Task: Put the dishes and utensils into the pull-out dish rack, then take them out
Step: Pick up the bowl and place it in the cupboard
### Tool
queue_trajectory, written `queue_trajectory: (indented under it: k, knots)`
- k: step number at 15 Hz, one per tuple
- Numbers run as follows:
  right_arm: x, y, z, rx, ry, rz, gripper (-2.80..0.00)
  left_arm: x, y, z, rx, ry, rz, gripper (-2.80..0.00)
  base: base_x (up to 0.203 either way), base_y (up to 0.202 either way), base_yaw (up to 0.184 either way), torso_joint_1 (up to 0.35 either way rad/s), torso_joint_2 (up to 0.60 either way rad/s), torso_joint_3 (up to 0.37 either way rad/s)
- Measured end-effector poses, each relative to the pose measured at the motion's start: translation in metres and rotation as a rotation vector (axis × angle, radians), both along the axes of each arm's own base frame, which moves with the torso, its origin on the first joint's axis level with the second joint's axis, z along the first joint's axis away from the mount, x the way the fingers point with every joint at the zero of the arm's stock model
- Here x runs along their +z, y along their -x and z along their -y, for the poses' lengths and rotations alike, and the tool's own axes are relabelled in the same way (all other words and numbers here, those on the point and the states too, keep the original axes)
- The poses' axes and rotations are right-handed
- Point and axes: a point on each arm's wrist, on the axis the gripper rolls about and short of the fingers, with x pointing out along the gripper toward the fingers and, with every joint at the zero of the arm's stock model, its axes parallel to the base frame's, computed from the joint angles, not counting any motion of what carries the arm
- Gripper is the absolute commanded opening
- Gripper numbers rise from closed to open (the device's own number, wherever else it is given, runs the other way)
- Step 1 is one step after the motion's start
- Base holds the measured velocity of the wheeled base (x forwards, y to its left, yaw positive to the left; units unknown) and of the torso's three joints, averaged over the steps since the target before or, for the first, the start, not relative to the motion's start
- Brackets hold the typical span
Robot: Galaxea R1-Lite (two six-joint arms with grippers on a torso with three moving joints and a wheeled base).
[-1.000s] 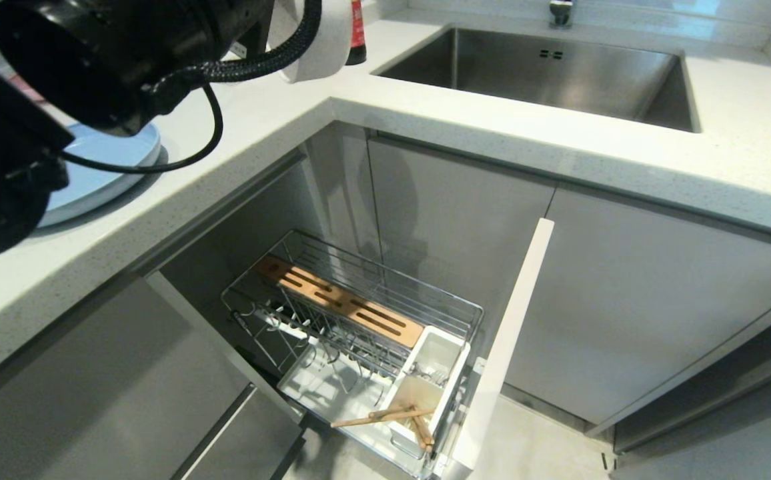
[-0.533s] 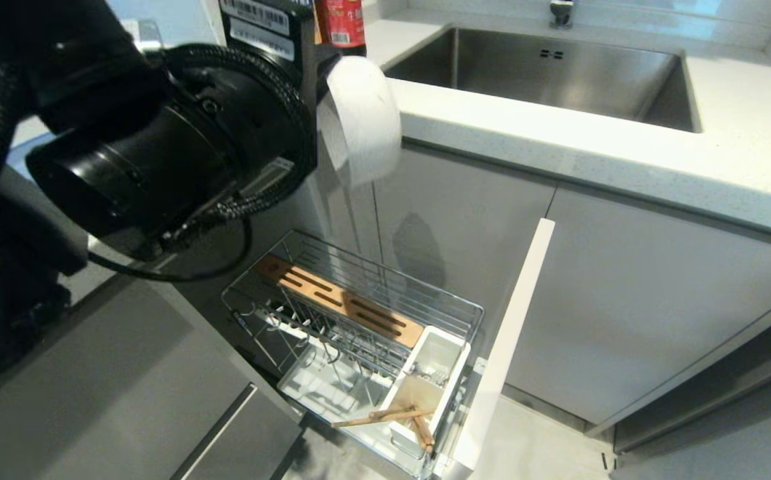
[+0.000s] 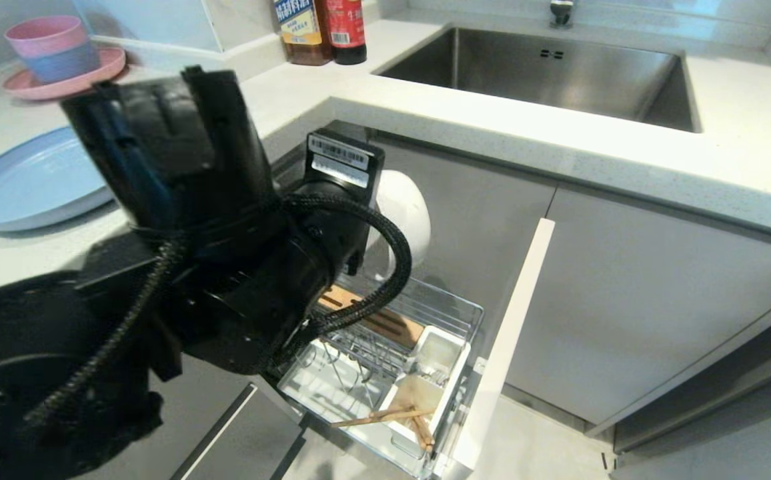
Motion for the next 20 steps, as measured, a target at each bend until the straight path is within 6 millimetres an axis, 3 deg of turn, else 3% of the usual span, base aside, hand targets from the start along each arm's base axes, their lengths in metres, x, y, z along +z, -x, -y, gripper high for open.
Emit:
queue_trajectory:
  k: [4,8,15,20]
  knots:
    - [0.0,0.0,0.0,0.0,0.0,0.0,-2.8,-0.032,-0.012,0.021,0.028,-0.01,-0.078,-2.8,0.0,0.0,0.0,0.0,0.0,0.0]
    - [0.0,0.0,0.0,0.0,0.0,0.0,-2.8,-0.057,-0.033,0.03,0.057,0.029,-0.128,-2.8,0.0,0.0,0.0,0.0,0.0,0.0]
    - [0.0,0.0,0.0,0.0,0.0,0.0,-2.8,-0.088,-0.084,0.021,0.126,0.091,-0.089,-2.8,0.0,0.0,0.0,0.0,0.0,0.0]
    - [0.0,0.0,0.0,0.0,0.0,0.0,-2.8,-0.114,-0.108,0.019,0.149,0.084,-0.096,-2.8,0.0,0.0,0.0,0.0,0.0,0.0]
